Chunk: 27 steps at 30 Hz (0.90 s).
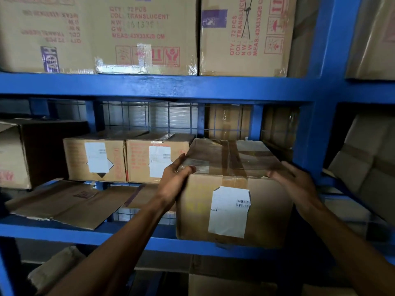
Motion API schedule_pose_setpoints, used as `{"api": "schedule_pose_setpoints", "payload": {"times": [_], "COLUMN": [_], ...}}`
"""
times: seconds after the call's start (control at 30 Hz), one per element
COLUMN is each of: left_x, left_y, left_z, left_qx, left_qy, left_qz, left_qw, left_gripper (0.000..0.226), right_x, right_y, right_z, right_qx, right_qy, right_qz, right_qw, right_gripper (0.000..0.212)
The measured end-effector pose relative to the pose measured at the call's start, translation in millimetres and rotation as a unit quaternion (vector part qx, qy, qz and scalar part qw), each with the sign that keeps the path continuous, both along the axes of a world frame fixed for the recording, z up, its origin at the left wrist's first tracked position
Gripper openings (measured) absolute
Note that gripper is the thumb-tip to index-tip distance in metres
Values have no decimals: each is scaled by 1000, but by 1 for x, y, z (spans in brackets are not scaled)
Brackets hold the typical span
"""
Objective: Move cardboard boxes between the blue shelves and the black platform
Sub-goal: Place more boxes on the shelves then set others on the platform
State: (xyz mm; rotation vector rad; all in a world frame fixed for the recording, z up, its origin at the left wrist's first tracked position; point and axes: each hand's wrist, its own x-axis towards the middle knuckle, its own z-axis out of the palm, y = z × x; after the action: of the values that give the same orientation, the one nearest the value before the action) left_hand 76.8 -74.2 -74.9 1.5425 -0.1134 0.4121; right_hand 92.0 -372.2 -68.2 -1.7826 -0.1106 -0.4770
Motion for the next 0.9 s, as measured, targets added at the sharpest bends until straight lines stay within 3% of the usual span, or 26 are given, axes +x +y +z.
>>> {"api": "schedule_pose_setpoints", "payload": {"times": [0.13,0.3,0.9], "left_x": [10,32,114], "left_y": [8,7,14], "left_z": [6,14,1], "left_qx": [16,21,33], "left_qy": [-8,-30,-57], "left_qz": [-17,-34,19], "left_qw": [1000,999,998], "left_gripper": [58,41,47], "right_x": [-3,1,81], "right_y": [6,9,32], "right_z": [7,15,13], "right_qx": [8,7,26], "right_qy": [18,26,7], "right_qz": [9,6,4], "right_qw": [1000,1000,1000], "right_gripper": [71,69,59]}}
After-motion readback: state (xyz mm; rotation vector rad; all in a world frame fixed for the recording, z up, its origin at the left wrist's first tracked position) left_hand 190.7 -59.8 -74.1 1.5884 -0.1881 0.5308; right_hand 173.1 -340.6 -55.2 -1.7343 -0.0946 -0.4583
